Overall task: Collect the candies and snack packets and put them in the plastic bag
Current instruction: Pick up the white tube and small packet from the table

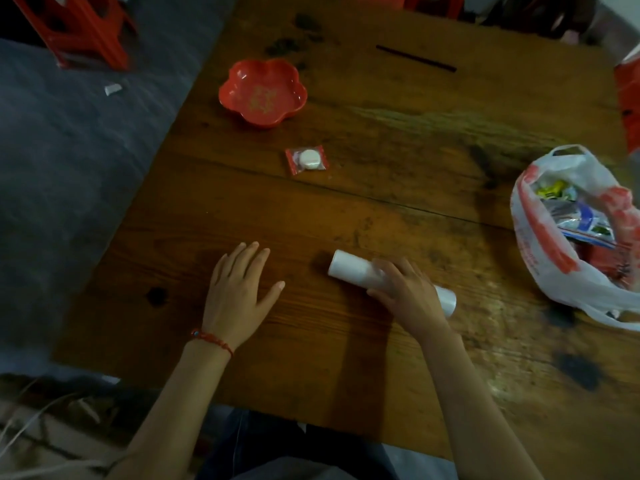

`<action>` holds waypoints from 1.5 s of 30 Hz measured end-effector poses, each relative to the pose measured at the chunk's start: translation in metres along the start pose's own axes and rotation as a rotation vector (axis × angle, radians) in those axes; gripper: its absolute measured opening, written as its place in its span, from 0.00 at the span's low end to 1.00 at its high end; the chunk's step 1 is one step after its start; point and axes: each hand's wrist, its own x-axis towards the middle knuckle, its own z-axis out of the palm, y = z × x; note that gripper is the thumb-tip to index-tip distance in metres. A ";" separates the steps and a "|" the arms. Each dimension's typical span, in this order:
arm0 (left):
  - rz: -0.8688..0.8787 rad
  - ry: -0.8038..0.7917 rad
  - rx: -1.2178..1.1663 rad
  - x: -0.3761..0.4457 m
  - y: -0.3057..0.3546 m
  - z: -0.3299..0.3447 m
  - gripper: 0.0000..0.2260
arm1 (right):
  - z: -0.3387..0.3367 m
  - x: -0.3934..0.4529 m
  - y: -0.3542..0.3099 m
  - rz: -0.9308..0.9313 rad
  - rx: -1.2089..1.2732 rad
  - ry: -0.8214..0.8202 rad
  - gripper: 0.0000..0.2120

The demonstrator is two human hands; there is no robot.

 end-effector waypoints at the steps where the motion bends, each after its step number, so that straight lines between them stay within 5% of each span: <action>1: 0.002 0.010 -0.001 0.007 0.000 0.000 0.28 | 0.000 0.002 -0.001 -0.007 0.011 0.014 0.22; 23: 0.158 -0.016 -0.067 0.251 0.004 0.035 0.24 | -0.006 0.053 0.014 0.067 0.017 0.170 0.24; 37: 0.215 0.054 -0.177 0.208 0.006 0.032 0.21 | -0.003 0.039 0.013 0.111 -0.006 0.192 0.24; 45: 0.399 0.066 -0.153 0.142 0.023 0.028 0.22 | -0.001 -0.015 0.016 0.227 -0.009 0.259 0.24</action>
